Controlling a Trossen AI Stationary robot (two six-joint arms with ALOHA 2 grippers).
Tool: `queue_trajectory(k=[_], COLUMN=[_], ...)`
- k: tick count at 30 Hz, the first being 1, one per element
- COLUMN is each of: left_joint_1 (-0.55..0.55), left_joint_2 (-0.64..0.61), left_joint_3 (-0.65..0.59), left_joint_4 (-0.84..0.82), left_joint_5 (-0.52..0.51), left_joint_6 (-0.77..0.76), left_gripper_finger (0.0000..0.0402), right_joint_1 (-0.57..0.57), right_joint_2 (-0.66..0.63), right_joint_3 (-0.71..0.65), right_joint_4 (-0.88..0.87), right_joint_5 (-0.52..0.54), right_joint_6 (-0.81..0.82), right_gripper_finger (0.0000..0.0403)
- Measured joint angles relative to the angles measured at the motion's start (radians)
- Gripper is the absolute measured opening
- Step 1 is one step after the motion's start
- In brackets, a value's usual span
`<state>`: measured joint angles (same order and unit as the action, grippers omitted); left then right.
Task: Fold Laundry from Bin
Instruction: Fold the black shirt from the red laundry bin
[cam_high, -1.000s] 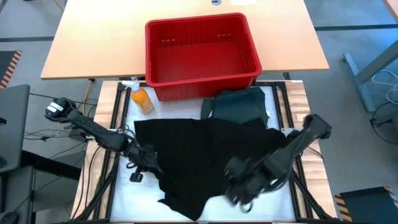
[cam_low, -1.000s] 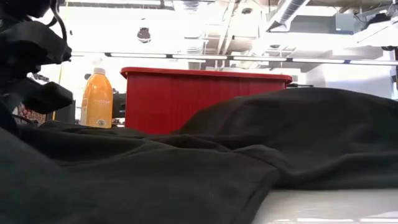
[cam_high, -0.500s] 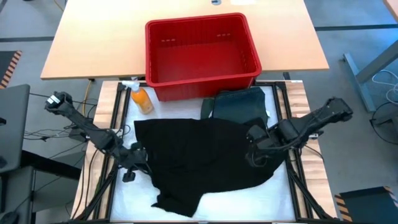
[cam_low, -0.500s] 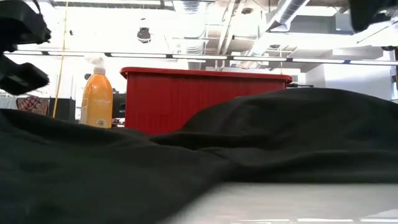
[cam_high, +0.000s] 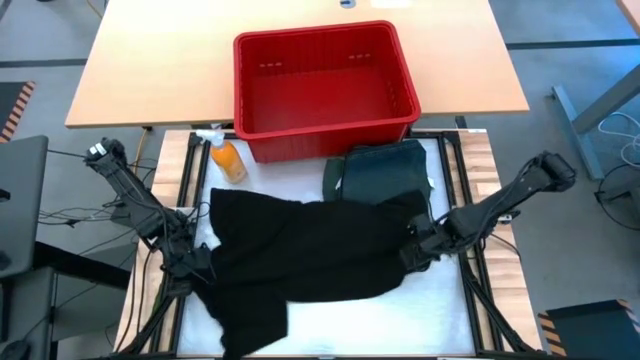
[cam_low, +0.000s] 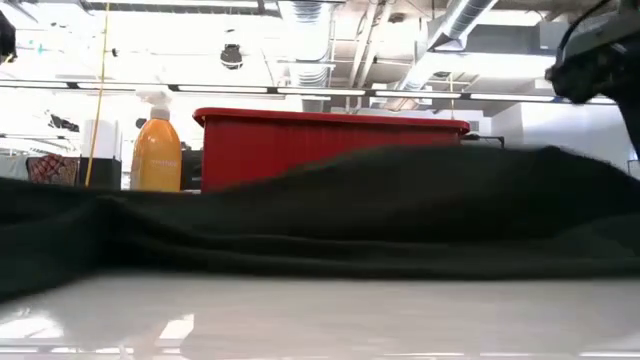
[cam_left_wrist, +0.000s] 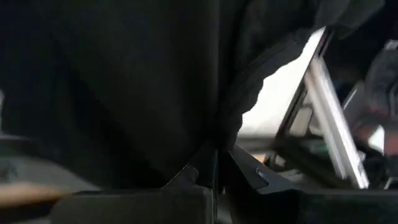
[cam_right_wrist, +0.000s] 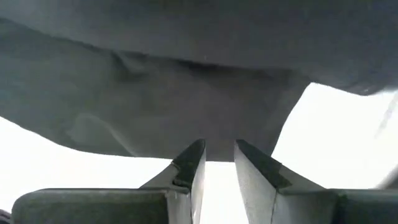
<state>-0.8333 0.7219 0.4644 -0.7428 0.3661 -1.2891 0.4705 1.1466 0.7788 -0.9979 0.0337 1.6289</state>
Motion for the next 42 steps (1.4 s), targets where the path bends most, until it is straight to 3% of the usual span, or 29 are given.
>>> queue_trajectory(k=[8,12,17,27,32,39,42], left_joint_1=[-0.009,-0.009,-0.009,-0.009,-0.009,-0.008,-0.008], left_joint_2=[0.000,0.000,0.000,0.000,0.000,0.000,0.000], left_joint_3=[0.000,0.000,0.000,0.000,0.000,0.000,0.000], left_joint_4=[-0.061,-0.061,-0.061,-0.060,-0.056,-0.052,-0.052], left_joint_5=[0.042,0.046,0.026,0.022,0.021,0.020,0.006], left_joint_6=[0.006,-0.007,-0.008,-0.006,-0.008,0.005,0.000], left_gripper_finger=[0.0000,0.0000,0.0000,0.0000,0.0000,0.0000,0.0000], right_joint_1=[-0.007,0.064,0.148,0.127,0.144,0.154,0.152], right_joint_2=[0.062,0.056,0.097,0.301,0.328,0.332,0.355], right_joint_3=[-0.041,-0.002,-0.013,-0.018,0.061,0.156,0.139], right_joint_4=[0.134,0.251,0.316,0.271,0.275,-0.029,-0.043], right_joint_5=[0.074,-0.011,-0.062,-0.111,-0.011,0.052,0.051], right_joint_6=[-0.050,-0.138,-0.121,-0.151,-0.370,-0.574,-0.649], right_gripper_finger=[0.0113,0.0112,0.0102,0.0091,0.0091,0.0093,0.0108])
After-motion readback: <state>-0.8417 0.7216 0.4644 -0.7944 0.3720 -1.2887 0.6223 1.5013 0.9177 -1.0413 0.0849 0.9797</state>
